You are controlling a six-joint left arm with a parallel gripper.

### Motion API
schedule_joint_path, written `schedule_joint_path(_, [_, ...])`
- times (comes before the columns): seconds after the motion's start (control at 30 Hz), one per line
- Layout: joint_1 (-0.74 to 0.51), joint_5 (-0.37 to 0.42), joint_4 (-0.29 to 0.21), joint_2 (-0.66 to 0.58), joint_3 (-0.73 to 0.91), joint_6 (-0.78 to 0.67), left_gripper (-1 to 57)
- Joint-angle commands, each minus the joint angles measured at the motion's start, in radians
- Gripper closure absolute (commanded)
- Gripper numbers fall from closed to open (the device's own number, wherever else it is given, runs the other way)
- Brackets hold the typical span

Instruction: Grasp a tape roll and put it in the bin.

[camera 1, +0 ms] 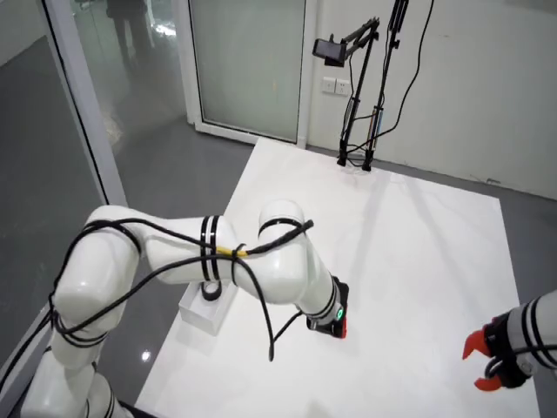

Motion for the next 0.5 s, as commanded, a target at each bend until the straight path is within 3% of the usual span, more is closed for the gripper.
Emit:
schedule_joint_path(0.03, [0.128, 0.031, -0.043, 0.008, 0.000, 0.044, 56.6])
schedule_joint_path(0.27, [0.226, 0.031, -0.002, -0.009, 0.019, 0.044, 56.6])
schedule_joint_path(0.5, [0.281, 0.031, 0.003, -0.055, 0.080, 0.044, 56.6])
